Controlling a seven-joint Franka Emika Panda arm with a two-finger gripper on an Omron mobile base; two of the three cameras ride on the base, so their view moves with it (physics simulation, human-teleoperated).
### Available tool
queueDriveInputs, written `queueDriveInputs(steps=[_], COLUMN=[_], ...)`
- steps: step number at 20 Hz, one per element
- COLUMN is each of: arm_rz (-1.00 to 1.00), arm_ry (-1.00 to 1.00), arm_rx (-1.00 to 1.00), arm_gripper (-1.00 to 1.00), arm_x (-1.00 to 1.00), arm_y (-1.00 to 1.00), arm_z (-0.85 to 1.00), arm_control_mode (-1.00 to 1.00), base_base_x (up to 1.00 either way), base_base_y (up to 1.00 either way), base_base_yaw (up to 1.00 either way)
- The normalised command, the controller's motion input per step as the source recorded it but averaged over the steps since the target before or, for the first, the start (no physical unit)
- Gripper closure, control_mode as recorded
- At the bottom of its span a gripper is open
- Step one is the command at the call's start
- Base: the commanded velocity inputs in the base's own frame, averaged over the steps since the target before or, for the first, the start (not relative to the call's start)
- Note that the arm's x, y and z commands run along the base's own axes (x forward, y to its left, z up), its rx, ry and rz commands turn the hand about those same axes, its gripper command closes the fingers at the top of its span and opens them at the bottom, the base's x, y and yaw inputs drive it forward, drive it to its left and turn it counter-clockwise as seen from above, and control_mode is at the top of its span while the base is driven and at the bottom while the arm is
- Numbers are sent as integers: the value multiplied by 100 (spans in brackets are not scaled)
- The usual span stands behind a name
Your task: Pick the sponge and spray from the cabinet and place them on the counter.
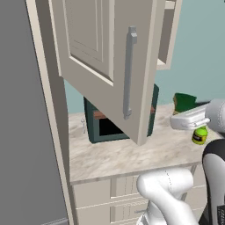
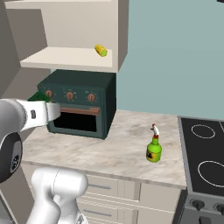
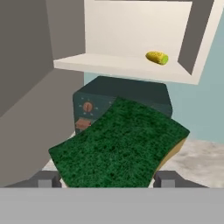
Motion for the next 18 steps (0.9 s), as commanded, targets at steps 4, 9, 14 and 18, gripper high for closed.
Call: queueDriveInputs(steps=[4,9,14,18], arm_rz=[0,0,0,0], arm_ry=[9,7,3,0], arm_rx=[0,0,0,0], arm_gripper=[100,100,100,100], arm_x=[-7,-4,-9,-7], arm_y=[-3,-4,-1,0], arm_z=[-30,-33,-31,-30], arm_control_mode=[-100,-100,-100,-100], base_base_x=[0,0,0,0], base_base_y=[0,0,0,0], base_base_yaw=[0,0,0,0])
